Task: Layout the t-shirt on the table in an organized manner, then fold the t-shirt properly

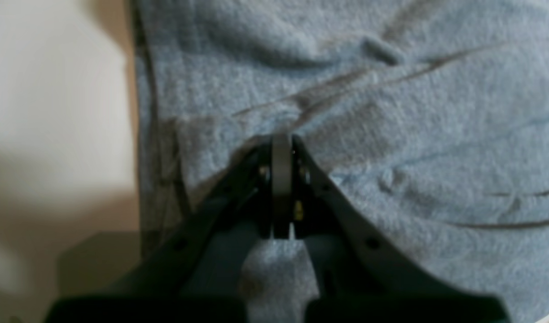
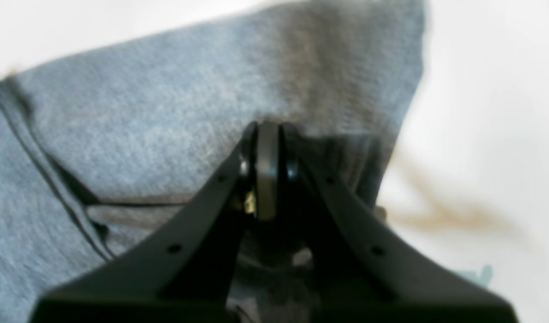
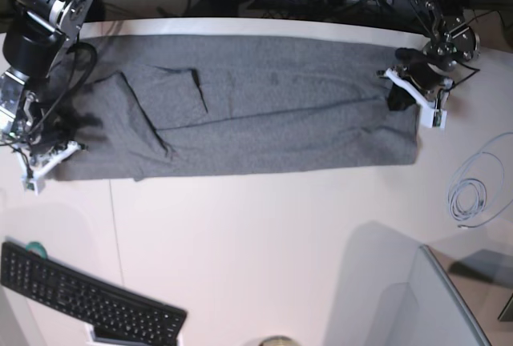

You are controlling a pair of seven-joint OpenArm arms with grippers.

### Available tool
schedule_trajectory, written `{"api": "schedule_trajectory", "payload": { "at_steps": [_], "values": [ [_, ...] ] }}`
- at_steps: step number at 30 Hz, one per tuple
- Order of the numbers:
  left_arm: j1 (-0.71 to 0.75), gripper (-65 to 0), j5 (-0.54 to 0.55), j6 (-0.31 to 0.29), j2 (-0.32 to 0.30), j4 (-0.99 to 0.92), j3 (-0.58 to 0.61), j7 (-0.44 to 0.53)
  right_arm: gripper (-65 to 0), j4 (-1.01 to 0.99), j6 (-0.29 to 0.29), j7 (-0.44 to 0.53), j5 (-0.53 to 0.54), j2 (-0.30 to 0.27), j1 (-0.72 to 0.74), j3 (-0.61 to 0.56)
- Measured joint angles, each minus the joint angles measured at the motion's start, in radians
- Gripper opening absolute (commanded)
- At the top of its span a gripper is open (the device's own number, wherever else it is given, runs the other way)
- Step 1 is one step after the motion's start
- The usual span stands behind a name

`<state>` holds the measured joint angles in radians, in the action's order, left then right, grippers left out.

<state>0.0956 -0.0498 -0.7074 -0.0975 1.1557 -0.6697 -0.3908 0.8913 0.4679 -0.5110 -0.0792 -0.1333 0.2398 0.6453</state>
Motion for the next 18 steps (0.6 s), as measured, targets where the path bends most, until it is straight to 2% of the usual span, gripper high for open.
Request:
{"api": "schedule_trajectory", "payload": {
  "at_steps": [3,5,8,13,15,18],
  "values": [
    [-0.08,-65.0,-0.055,0.003,0.003,-0.046,0.003,-0.005,-63.5,0.0,-0.009,0.039,0.008,0.005,-0.013,0.01],
    [-0.12,-65.0,-0.078,0.003,0.003,-0.076,0.003,-0.005,-63.6,0.003,-0.024,0.038,0.006,0.008,-0.013,0.014],
    [-0.181,-65.0,-0.134,0.003,0.007,-0.108,0.004,-0.017,-63.6,0.047,-0.09,0.032,0.002,0.032,-0.032,0.05],
    [-0.2,-65.0,-0.157,0.011,0.017,-0.095,0.006,-0.029,-63.0,0.191,-0.112,-0.007,-0.027,0.056,-0.098,0.053],
    [-0.196,-65.0,-0.166,0.011,0.021,-0.068,0.003,-0.054,-62.7,0.275,-0.095,-0.005,-0.025,0.08,-0.113,0.053],
    [-0.189,-65.0,-0.183,0.02,0.02,-0.034,-0.004,-0.076,-62.7,0.368,-0.011,0.002,-0.012,0.117,-0.107,0.05]
  ]
}}
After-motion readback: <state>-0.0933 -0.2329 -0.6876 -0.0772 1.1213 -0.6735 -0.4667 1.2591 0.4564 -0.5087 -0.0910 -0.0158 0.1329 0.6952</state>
